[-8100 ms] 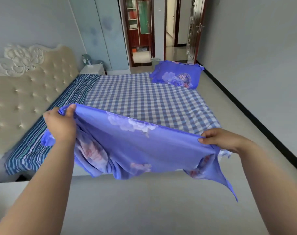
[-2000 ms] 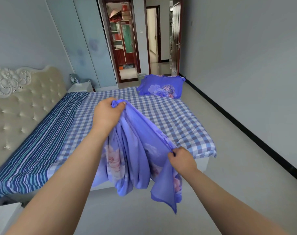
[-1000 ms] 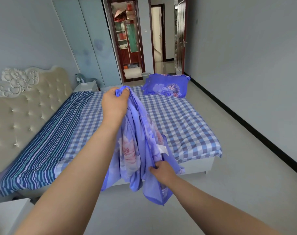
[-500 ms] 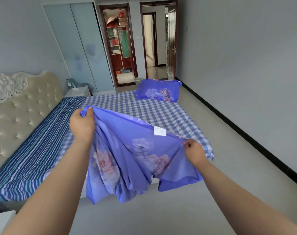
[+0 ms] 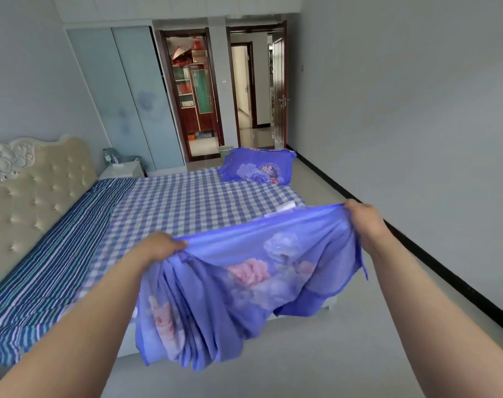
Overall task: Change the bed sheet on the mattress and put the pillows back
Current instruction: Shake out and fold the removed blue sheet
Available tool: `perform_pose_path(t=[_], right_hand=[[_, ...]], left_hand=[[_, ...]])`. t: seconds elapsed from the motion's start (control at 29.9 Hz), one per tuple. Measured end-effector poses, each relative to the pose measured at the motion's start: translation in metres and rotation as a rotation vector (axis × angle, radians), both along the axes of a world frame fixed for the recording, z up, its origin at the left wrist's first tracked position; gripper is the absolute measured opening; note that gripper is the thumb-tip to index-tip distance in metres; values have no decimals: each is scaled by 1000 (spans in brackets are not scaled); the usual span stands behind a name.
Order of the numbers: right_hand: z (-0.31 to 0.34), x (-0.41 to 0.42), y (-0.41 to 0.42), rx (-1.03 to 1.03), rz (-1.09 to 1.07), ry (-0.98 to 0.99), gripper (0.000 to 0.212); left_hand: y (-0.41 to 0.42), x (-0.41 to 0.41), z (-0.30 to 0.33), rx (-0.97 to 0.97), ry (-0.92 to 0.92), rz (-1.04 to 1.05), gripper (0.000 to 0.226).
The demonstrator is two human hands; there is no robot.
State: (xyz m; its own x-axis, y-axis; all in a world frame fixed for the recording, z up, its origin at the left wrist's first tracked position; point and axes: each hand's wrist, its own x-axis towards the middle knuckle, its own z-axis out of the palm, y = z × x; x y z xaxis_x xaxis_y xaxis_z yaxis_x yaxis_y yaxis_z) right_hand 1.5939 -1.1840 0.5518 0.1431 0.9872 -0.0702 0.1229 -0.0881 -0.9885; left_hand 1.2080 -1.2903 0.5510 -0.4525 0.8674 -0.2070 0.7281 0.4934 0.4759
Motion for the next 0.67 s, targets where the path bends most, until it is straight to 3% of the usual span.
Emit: perform_pose_path(t=[0.1, 0.17, 0.27, 0.43, 0.5, 0.67], right_hand=[[26, 18, 8, 43, -73, 21, 19], [52, 21, 0, 107, -113, 16, 12], [76, 23, -5, 229, -159, -20, 7], [90, 43, -18, 371, -223, -151, 36], [96, 60, -27, 416, -267, -192, 39], [109, 102, -44, 471, -344, -190, 40]], left_hand=[[6, 58, -36, -243, 25, -251, 39], [15, 109, -43, -162, -95, -361, 31], [26, 181, -11, 80, -523, -423, 21], [36, 249, 82, 368, -916, -473, 22], [34, 268, 106, 368, -1066, -519, 23], [30, 322, 115, 260, -1210, -654, 29]])
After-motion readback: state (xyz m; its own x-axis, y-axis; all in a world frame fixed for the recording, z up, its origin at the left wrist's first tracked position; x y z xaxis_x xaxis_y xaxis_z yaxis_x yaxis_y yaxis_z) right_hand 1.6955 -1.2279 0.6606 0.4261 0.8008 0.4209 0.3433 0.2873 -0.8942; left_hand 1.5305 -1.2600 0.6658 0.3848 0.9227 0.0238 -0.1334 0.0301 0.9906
